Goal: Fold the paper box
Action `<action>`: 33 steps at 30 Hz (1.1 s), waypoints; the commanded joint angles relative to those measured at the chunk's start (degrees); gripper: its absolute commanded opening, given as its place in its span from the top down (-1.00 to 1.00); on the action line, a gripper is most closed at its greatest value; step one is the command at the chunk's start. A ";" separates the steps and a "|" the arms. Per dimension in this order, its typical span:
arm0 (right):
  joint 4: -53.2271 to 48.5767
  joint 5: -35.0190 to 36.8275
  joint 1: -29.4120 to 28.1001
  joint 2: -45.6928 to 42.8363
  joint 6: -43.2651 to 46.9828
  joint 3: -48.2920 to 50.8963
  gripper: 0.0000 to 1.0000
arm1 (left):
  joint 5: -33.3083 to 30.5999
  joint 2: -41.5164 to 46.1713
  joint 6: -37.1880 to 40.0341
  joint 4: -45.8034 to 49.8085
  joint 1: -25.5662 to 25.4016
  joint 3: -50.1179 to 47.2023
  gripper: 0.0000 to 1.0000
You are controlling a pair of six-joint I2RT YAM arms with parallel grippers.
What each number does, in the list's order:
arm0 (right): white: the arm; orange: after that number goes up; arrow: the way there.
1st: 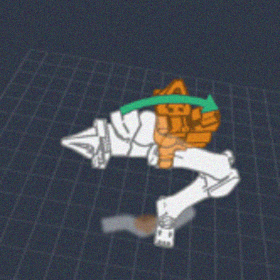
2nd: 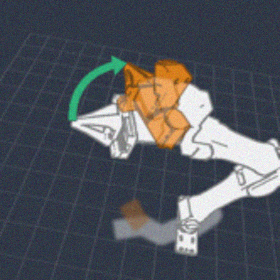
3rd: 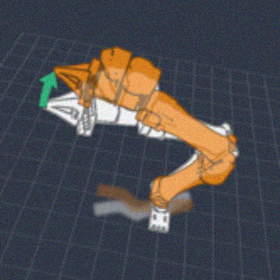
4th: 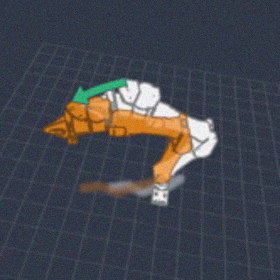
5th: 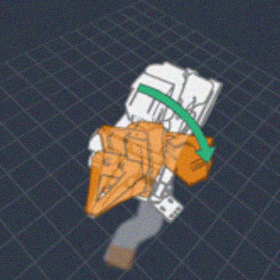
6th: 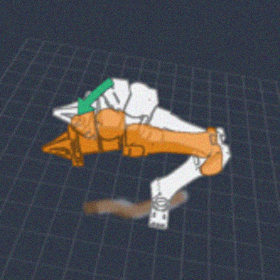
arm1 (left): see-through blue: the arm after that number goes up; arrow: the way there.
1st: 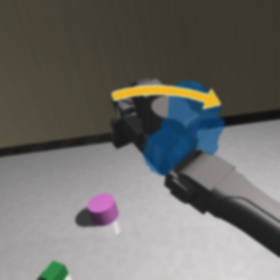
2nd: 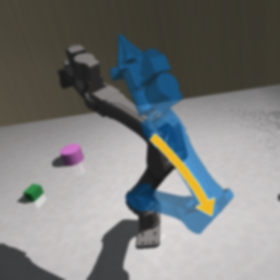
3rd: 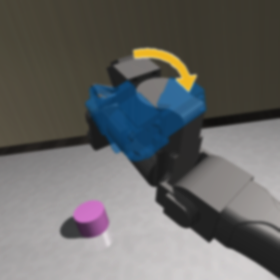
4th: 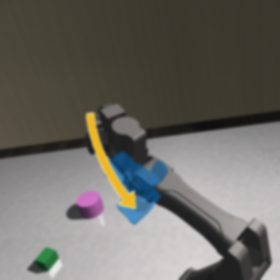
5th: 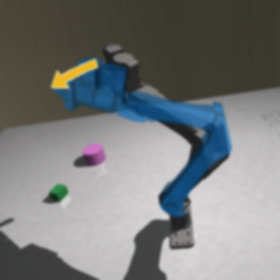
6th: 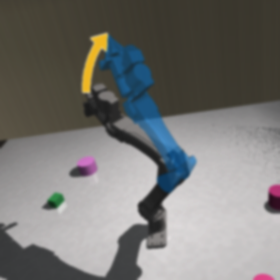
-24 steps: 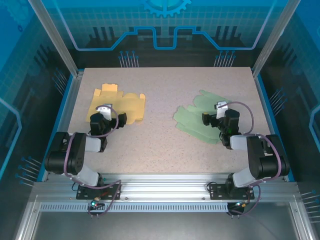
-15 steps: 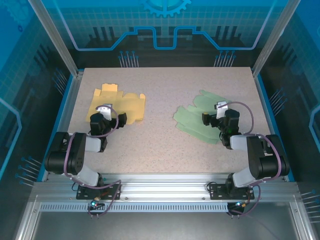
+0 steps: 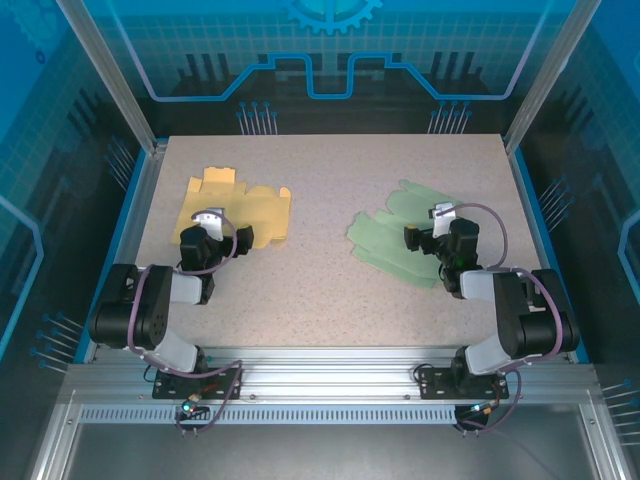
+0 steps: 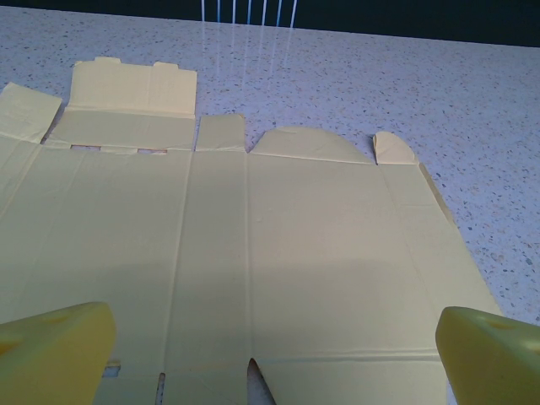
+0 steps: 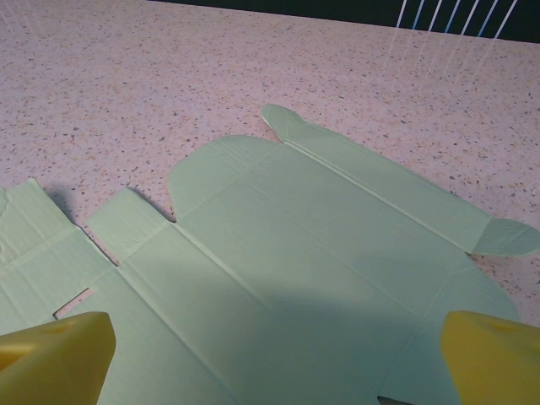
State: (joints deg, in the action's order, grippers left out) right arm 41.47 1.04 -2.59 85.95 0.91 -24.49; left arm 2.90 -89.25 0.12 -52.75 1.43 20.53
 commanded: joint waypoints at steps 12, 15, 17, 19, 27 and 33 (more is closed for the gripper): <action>-1.29 0.56 0.06 -0.54 -0.87 -1.64 -1.00 | -0.18 1.57 0.36 -0.91 -0.20 0.37 -0.98; -4.83 3.60 0.09 -2.41 -2.07 -2.70 -1.00 | -1.53 5.06 -0.05 0.33 -0.20 -0.46 -0.98; -8.05 5.67 0.09 -4.44 -3.15 -3.46 -1.00 | -2.11 8.28 -0.12 3.39 -0.22 -0.41 -0.98; -12.83 7.29 0.11 -6.75 -4.49 -4.76 -1.00 | -2.99 11.15 -0.33 5.66 -0.29 -0.47 -0.98; -43.38 17.75 0.07 -16.81 -18.28 -13.82 -1.00 | -3.00 25.17 -11.52 17.26 -0.88 1.19 -0.98; -65.96 12.70 0.19 -24.82 -28.55 -17.22 -1.00 | -1.27 28.78 -17.40 26.81 -7.16 5.00 -0.98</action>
State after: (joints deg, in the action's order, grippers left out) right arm -7.53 15.66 -2.57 63.92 -20.03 -40.66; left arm -0.05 -61.91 -12.45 -32.12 -2.70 23.75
